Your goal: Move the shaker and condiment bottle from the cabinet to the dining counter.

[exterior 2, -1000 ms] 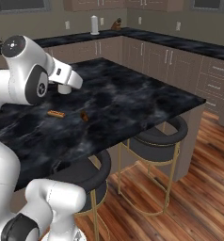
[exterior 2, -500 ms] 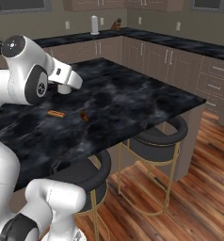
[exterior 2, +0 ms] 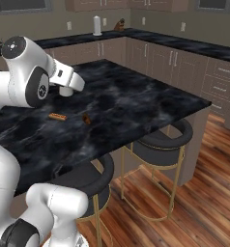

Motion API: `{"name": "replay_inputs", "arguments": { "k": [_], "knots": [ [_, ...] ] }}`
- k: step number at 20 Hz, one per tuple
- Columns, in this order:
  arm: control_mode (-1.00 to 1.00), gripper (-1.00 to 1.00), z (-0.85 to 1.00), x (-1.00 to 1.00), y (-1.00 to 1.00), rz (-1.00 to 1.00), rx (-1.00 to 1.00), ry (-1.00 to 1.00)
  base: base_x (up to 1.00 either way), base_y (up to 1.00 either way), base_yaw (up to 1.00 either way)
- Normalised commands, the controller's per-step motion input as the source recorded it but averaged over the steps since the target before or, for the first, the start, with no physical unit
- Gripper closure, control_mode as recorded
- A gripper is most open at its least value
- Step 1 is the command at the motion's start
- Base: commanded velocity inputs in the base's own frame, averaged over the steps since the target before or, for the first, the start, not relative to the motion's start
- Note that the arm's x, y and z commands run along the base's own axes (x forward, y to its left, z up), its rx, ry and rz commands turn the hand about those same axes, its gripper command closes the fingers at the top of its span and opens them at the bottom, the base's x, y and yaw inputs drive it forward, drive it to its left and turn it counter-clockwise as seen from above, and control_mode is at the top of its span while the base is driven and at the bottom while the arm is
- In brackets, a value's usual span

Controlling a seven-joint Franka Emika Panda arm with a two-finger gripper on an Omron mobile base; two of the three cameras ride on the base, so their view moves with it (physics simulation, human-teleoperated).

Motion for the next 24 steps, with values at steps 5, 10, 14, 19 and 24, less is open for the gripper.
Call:
{"name": "replay_inputs", "arguments": {
  "k": [5,10,14,19,24],
  "knots": [
    [-1.00,1.00,0.00,0.00,0.00,0.00,0.00,0.00,0.00,0.00,0.00],
    [-1.00,1.00,-0.18,-0.01,-0.21,0.12,0.06,0.00,0.00,0.00,0.00],
    [-1.00,1.00,-0.25,0.00,-0.32,0.46,0.14,0.00,0.00,0.00,0.00],
    [-1.00,1.00,-0.27,0.05,-0.21,0.55,0.10,0.00,0.00,0.00,0.00],
    [-1.00,1.00,-0.36,0.24,-0.06,0.61,0.05,0.00,0.00,0.00,0.00]
  ]
}}
